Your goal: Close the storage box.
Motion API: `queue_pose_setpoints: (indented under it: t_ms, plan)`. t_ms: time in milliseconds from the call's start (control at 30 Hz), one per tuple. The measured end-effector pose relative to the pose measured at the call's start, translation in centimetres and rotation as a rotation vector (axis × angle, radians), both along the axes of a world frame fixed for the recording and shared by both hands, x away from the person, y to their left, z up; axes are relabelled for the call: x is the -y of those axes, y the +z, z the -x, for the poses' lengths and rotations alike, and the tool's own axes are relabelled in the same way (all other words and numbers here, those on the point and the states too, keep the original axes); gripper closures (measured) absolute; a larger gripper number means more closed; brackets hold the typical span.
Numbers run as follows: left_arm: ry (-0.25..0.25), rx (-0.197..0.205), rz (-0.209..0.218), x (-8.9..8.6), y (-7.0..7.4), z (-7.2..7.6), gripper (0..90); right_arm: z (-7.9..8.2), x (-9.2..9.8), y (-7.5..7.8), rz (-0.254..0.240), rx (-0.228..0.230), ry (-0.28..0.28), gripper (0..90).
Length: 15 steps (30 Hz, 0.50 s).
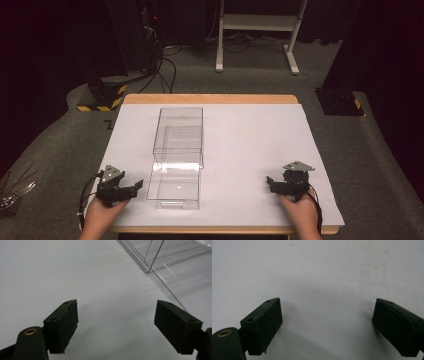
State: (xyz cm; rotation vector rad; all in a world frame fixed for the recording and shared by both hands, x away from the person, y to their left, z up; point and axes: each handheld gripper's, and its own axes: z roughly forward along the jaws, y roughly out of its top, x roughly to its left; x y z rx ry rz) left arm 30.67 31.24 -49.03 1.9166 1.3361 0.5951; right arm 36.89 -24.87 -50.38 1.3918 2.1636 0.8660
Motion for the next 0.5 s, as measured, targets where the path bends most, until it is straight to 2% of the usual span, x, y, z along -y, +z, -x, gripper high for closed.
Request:
queue_pose_setpoints:
  t_ms: [500]
  plan:
    - [-0.026, 0.057, 0.038, 0.1, 1.9, 1.1, 18.4, 0.0, 0.0, 0.0, -0.001, 0.0, -0.001, 9.1]
